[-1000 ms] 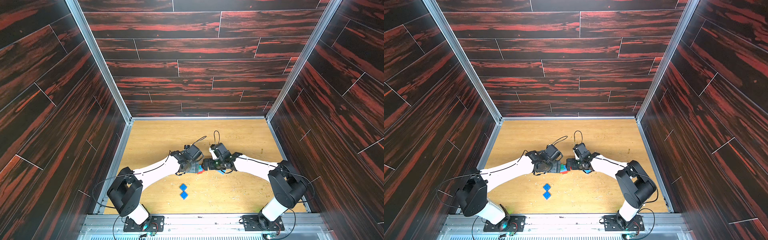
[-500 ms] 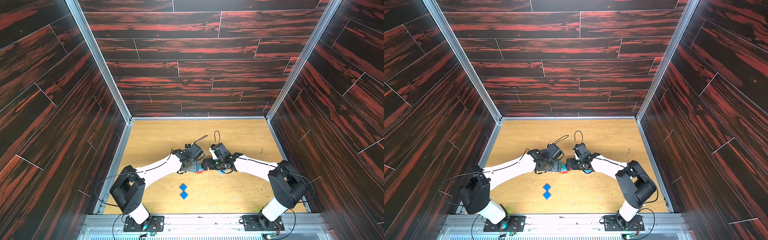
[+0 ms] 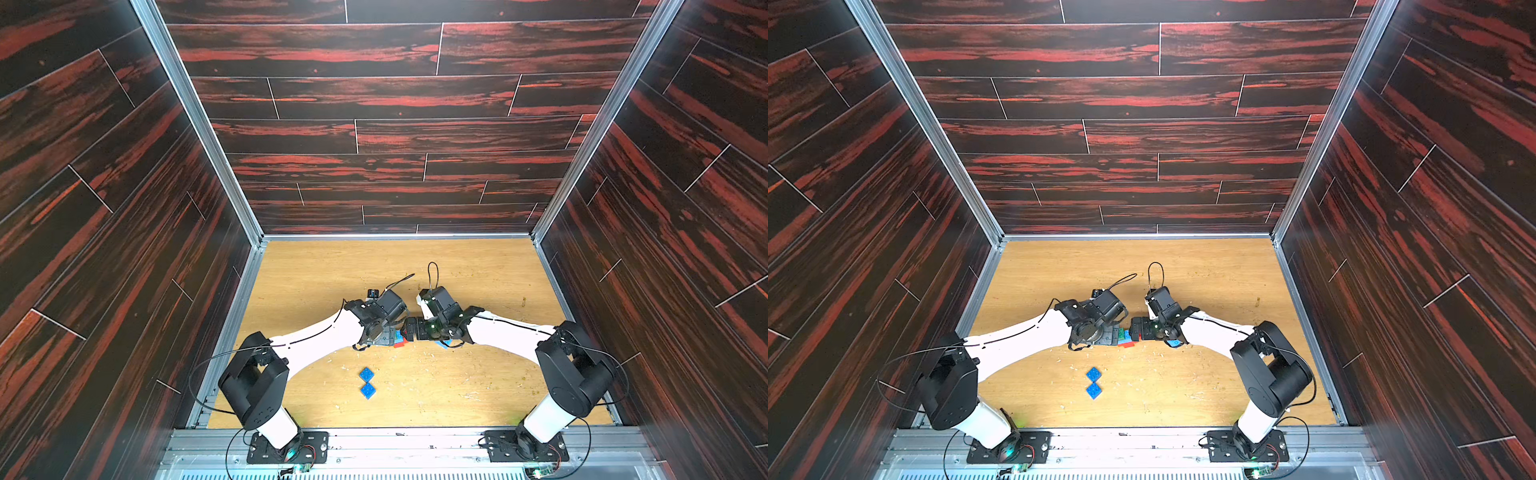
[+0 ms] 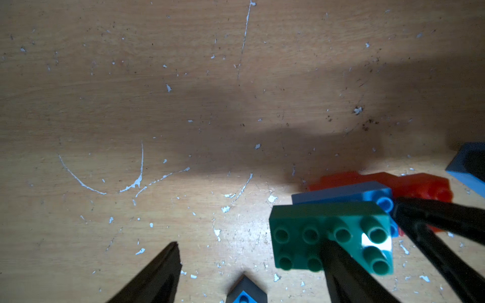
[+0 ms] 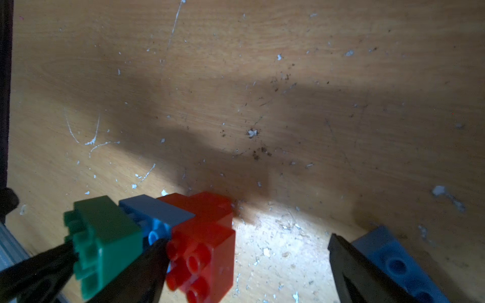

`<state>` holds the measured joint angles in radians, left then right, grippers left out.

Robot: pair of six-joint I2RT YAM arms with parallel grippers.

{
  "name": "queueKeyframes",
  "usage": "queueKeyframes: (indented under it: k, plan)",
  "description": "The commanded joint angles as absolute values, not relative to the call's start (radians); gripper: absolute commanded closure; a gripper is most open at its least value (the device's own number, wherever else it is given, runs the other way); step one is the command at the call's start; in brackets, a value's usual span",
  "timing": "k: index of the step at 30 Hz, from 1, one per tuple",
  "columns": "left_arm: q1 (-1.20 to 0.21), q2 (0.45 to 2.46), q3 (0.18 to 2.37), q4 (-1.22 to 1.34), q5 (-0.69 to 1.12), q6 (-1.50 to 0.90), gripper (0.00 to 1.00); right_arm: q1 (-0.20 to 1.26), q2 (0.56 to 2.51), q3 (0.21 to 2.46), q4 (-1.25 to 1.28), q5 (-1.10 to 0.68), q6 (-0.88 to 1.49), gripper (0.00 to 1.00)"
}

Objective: Assemble a heart with lego
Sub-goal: Assemble the lego brick with the lego brick.

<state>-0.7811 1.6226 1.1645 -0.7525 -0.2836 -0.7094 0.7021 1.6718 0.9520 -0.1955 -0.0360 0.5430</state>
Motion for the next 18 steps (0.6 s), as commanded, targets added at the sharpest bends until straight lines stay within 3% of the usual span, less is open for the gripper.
queueKeyframes:
  k: [1,18]
  plan:
    - [-0.779,1.626,1.186,-0.8,-0.275,-0.695,0.12,0.702,1.67,0.915,-0.258,-0.003,0.543,0.02]
    - [-0.782,1.686,1.221,-0.805,-0.222,-0.654,0.12,0.702,1.679,0.918,-0.249,-0.015,0.534,0.02]
